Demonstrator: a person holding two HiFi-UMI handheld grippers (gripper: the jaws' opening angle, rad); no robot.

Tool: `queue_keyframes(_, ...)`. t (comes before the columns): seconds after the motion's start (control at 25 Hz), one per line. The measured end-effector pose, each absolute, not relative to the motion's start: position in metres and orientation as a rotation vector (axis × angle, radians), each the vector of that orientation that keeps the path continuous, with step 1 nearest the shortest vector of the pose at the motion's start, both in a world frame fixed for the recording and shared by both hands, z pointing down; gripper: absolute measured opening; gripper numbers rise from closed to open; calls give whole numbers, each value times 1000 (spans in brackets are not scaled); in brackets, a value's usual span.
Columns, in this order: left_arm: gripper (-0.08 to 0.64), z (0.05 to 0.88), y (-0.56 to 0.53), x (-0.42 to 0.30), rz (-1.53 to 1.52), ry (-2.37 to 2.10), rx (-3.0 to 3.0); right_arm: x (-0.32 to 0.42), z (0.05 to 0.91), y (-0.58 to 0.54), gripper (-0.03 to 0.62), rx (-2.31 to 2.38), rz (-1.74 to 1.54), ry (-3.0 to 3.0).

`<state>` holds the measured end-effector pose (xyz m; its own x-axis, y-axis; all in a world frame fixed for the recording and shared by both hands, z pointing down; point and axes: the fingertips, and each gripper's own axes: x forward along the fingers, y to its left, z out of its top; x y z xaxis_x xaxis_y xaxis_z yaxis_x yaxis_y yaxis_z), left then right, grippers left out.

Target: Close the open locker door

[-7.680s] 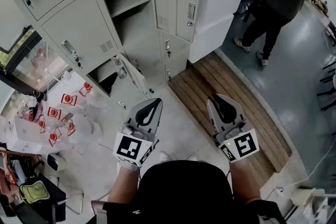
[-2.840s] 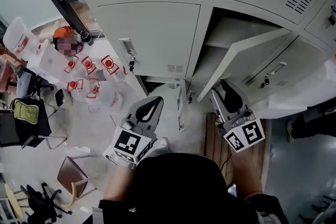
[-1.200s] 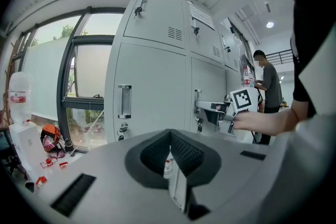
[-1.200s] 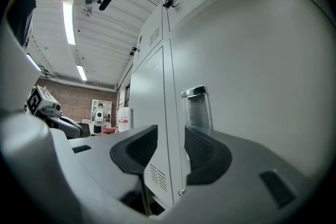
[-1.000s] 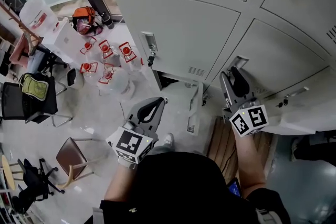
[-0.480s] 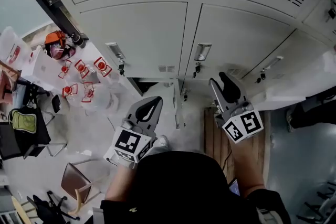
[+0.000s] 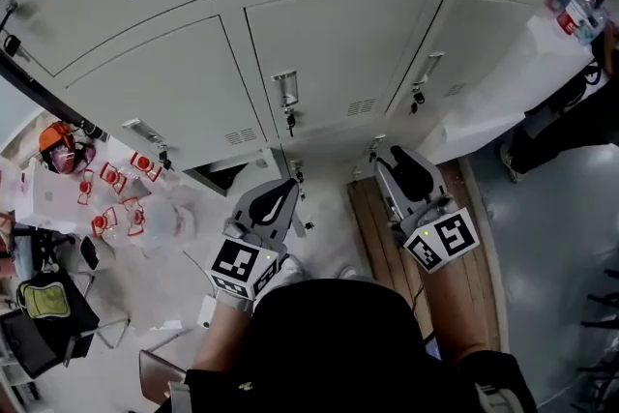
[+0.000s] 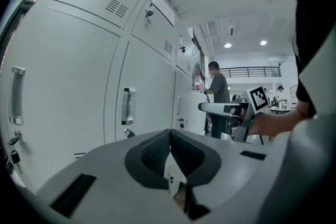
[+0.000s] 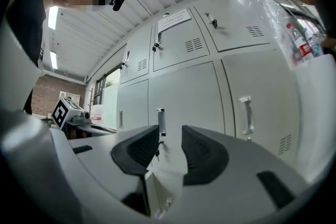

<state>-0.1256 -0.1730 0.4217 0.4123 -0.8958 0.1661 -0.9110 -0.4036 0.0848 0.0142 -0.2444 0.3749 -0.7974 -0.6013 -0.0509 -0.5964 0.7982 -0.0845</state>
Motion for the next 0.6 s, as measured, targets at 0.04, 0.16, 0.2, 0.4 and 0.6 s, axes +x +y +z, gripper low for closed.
queue_keyframes(0.04,21,423,-176,-118,144,-1585,2514,23,376,-243,150,-998,-99,2901)
queue_keyframes(0.16,21,428,-183,-95,149,-1499,2562,49,381,-238,149,-1082,-101,2883)
queue_keyframes(0.2,21,428,-186,-87,149,-1473,2580,57,382,-236,149,-1108,-100,2878)
queue_keyframes(0.4,21,427,-194,-56,144,-1370,2648,89,390,-226,149,-1219,-113,2850)
queue_keyframes(0.6,21,431,-197,-38,128,-1302,2665,108,396,-218,149,-1286,-120,2843)
